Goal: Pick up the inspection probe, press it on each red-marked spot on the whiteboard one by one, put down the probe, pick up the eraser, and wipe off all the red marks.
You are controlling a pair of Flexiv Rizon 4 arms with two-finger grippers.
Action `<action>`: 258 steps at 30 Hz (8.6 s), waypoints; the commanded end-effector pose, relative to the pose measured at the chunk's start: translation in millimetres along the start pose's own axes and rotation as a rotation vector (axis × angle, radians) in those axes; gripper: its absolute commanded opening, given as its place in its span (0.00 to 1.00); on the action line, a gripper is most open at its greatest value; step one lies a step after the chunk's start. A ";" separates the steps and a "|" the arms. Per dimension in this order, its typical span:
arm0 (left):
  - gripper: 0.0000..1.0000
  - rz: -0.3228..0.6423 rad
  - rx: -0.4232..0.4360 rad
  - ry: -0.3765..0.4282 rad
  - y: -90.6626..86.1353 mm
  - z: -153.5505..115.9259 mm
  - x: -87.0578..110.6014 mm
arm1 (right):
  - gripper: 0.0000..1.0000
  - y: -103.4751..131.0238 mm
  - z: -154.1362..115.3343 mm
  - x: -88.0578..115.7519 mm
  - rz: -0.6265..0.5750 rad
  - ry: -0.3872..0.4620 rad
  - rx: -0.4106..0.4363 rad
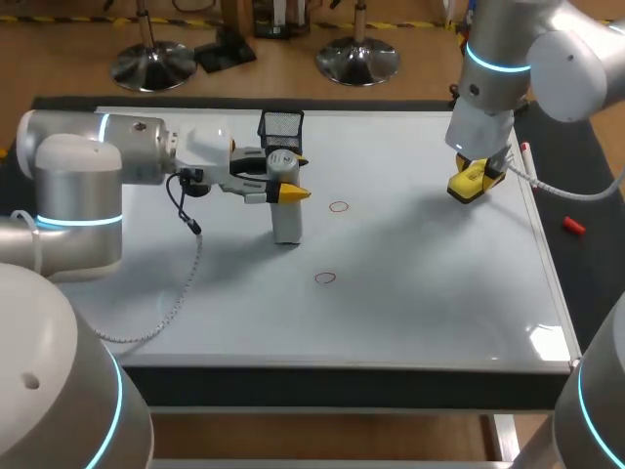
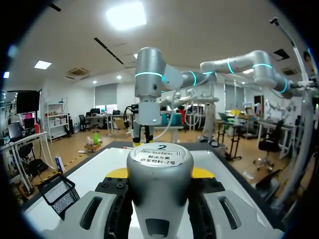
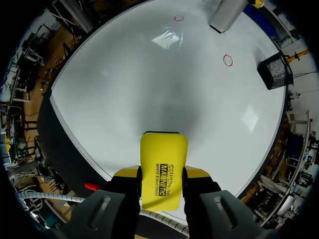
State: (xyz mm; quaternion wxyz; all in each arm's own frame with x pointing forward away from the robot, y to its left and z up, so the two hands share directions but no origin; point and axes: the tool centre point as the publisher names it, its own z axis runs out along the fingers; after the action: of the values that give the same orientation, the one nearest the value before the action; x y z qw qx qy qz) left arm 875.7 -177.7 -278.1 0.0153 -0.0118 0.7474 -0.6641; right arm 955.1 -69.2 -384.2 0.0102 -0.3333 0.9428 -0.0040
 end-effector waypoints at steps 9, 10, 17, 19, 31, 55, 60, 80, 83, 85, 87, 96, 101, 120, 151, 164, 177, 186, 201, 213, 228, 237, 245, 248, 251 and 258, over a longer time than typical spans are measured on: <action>0.00 0.002 0.007 -0.004 2.4 -0.6 1.9 | 0.00 -0.3 -0.8 0.2 -0.001 0.002 0.002; 0.00 0.002 0.007 -0.004 2.4 -0.5 2.0 | 0.00 -0.3 -0.8 0.2 -0.001 0.002 0.002; 0.00 0.003 0.006 -0.005 1.6 -1.0 2.8 | 0.00 -0.3 -0.8 0.2 -0.001 0.002 0.002; 0.00 0.004 0.006 -0.008 1.0 -2.0 3.1 | 0.00 -0.3 -0.8 0.2 -0.001 0.002 0.002; 0.00 0.027 0.007 -0.068 -15.8 -20.4 6.6 | 0.00 -0.3 -0.8 0.2 -0.001 0.002 0.002; 0.00 0.051 0.022 -0.400 -30.3 -131.3 20.6 | 0.00 -0.3 -0.8 0.2 -0.001 0.002 0.002; 0.00 0.060 0.020 -0.473 -32.2 -153.8 25.5 | 0.00 -0.3 -0.8 0.2 -0.001 0.002 0.002; 0.00 0.059 0.002 -0.681 -28.3 -224.1 28.5 | 0.00 -0.3 -0.8 0.2 -0.001 0.002 0.002; 0.00 0.058 -0.001 -0.697 -27.6 -231.5 27.9 | 0.00 -0.3 -0.8 0.2 -0.001 0.002 0.002; 0.00 0.054 -0.003 -0.708 -25.6 -236.3 26.5 | 0.00 -0.3 -0.8 0.2 -0.001 0.002 0.002; 0.00 0.050 -0.005 -0.716 -24.0 -239.5 24.9 | 0.00 -0.3 -0.8 0.2 -0.001 0.002 0.002; 0.00 0.036 0.011 -0.713 -20.4 -243.8 22.4 | 0.00 -0.3 -0.8 0.2 -0.001 0.002 0.002; 0.00 0.036 0.011 -0.713 -20.4 -243.8 22.4 | 0.00 -0.3 -0.8 0.2 -0.001 0.002 0.002; 0.00 0.036 0.011 -0.713 -20.4 -243.8 22.4 | 0.00 39.8 -4.6 -9.0 -0.098 0.015 0.051; 0.00 0.036 0.011 -0.713 -20.4 -243.8 22.4 | 0.00 252.4 -19.0 -86.4 -0.602 -0.045 0.035; 0.00 0.036 0.011 -0.713 -20.4 -243.8 22.4 | 0.00 319.9 -0.4 -139.6 -0.818 -0.042 0.011; 0.00 0.036 0.011 -0.713 -20.4 -243.8 22.4 | 0.00 356.3 15.8 -166.9 -0.917 -0.051 0.013; 0.00 0.036 0.011 -0.713 -20.4 -243.8 22.4 | 0.00 359.5 21.1 -168.7 -0.921 -0.074 -0.001; 0.00 0.036 0.011 -0.713 -20.4 -243.8 22.4 | 0.00 345.8 35.5 -154.2 -0.872 -0.058 -0.035; 0.00 0.036 0.011 -0.713 -20.4 -243.8 22.4 | 0.00 319.8 43.6 -140.2 -0.789 -0.031 -0.041; 0.00 0.036 0.011 -0.713 -20.4 -243.8 22.4 | 0.00 286.7 37.9 -121.1 -0.707 -0.031 -0.031; 0.00 0.036 0.011 -0.713 -20.4 -243.8 22.4 | 0.00 252.1 0.2 -118.3 -0.642 -0.060 -0.029; 0.00 0.036 0.011 -0.713 -20.4 -243.8 22.4 | 0.00 206.1 -12.6 -102.6 -0.526 -0.070 -0.010; 0.00 0.036 0.011 -0.713 -20.4 -243.8 22.4 | 0.00 187.1 -16.2 -93.0 -0.466 -0.073 -0.002; 0.00 0.036 0.011 -0.713 -20.4 -243.8 22.4 | 0.00 167.1 -18.6 -81.6 -0.408 -0.068 0.012; 0.00 0.036 0.011 -0.713 -20.4 -243.8 22.4 | 0.00 125.9 -17.7 -51.6 -0.274 -0.041 0.030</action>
State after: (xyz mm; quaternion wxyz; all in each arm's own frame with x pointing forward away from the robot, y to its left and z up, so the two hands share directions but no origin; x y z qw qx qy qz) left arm 843.6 61.4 -229.9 0.2858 -0.2298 0.6921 -0.6217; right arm 924.4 86.6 -371.4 0.0285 -0.4633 0.8856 -0.0169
